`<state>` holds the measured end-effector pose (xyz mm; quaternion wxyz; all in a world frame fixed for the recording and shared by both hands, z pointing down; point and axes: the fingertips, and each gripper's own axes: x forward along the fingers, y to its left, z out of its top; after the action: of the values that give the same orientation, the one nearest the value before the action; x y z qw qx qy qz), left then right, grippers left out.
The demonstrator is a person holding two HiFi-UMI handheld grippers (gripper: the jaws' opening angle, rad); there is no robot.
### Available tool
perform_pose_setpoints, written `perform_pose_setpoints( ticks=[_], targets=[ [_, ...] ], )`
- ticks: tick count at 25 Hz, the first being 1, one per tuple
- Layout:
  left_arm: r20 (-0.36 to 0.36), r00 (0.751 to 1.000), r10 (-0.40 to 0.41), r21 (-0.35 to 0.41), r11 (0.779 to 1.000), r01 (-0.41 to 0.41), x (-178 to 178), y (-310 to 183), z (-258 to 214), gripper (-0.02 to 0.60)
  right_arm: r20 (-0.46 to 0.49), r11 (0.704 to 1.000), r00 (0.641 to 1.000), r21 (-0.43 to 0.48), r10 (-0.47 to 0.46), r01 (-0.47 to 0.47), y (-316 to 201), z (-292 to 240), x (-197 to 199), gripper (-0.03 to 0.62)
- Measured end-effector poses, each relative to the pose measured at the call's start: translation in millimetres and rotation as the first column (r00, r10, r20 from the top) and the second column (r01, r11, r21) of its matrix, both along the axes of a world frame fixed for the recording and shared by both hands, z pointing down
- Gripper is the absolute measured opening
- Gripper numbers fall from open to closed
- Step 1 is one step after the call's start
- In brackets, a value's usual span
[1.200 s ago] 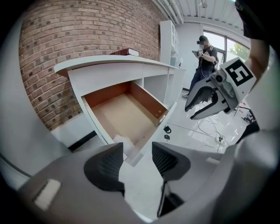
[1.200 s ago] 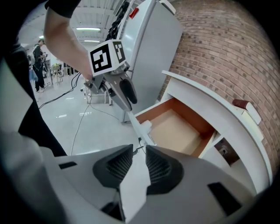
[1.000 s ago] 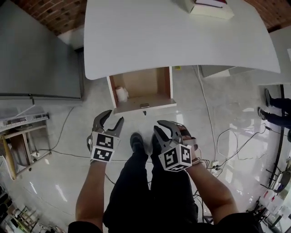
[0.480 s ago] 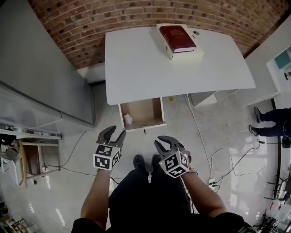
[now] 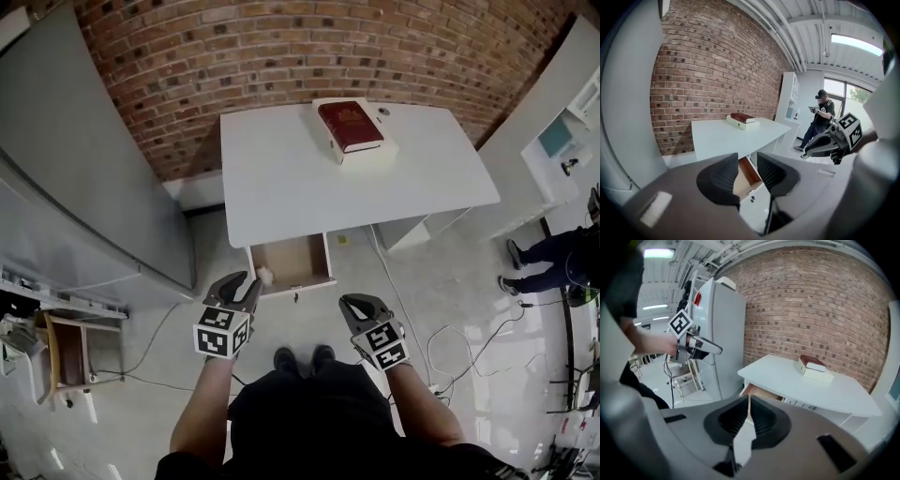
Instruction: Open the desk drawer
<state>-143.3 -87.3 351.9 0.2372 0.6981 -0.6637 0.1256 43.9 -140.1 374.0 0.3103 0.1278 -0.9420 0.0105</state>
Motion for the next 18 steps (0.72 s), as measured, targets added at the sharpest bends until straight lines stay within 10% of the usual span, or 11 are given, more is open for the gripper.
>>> perform_pose_setpoints(
  ticks=[18],
  targets=[
    [-0.031, 0.994, -0.104, 0.06, 0.993, 0.105, 4.9, -43.0, -54.6, 0.087, 0.278, 0.999, 0.96, -0.029, 0.037, -0.031, -101.4, -108.7, 27.1, 0.015]
  ],
)
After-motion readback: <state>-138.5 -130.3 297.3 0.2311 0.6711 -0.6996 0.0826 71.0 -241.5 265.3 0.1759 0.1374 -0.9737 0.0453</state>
